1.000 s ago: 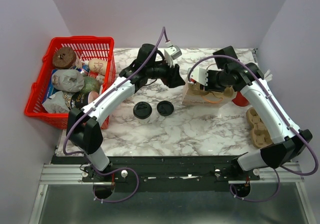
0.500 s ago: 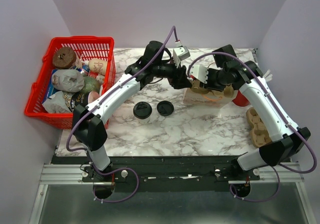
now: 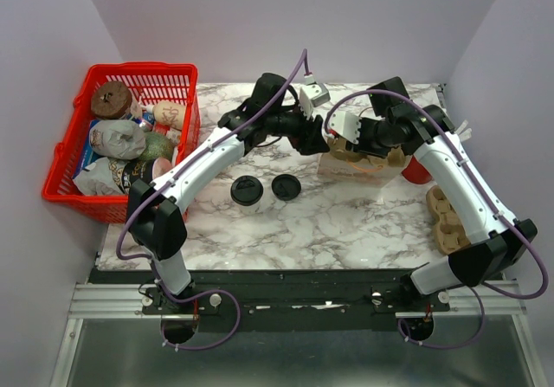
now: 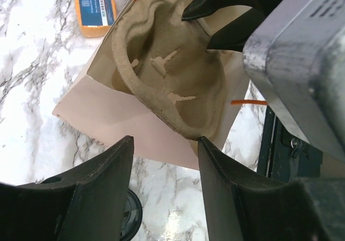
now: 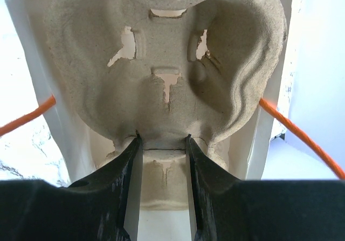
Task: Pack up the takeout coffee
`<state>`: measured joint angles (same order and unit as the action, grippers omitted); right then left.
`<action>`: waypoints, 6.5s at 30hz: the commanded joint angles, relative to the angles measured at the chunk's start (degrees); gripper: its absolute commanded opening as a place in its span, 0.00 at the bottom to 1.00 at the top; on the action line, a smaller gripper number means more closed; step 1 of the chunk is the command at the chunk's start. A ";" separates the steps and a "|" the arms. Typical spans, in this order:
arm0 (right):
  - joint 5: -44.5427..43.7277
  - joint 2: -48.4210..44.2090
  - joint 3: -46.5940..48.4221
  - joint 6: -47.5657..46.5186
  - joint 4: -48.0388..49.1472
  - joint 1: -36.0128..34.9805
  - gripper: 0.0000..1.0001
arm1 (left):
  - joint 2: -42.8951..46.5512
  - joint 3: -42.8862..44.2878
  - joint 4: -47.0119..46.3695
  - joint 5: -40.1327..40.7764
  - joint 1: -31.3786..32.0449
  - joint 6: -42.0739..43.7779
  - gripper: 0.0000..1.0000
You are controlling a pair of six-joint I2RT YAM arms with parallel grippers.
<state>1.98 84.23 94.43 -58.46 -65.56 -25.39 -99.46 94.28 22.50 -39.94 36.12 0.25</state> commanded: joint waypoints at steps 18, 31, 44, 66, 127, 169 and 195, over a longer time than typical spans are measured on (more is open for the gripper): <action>-3.83 4.90 4.79 1.15 -8.36 0.60 0.01 | -1.52 1.70 2.11 10.85 0.18 0.01 0.57; -5.76 9.11 12.09 7.74 -14.42 0.60 0.01 | -3.90 4.16 0.88 12.87 0.18 -4.29 0.53; -10.15 11.04 12.53 11.78 -15.56 0.60 0.01 | -7.06 7.14 -1.23 6.38 0.27 -4.91 0.07; -15.34 15.89 19.49 17.41 -21.80 -1.68 0.01 | 2.16 2.40 -1.06 7.06 -1.49 -14.57 0.00; -4.35 23.88 23.16 19.70 -21.80 10.27 0.48 | 4.01 -2.70 -4.40 7.07 -7.38 -17.92 0.16; 3.29 1.12 20.35 19.70 -0.80 21.34 0.66 | -5.22 15.84 -5.36 -10.25 5.89 20.40 0.57; 19.55 7.36 12.53 15.48 4.92 27.23 0.35 | -4.36 12.09 -8.10 -7.16 8.79 25.50 0.36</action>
<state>17.69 91.31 106.65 -41.47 -60.23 1.72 -107.94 110.10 11.38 -43.68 44.56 22.09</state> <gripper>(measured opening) 0.472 0.372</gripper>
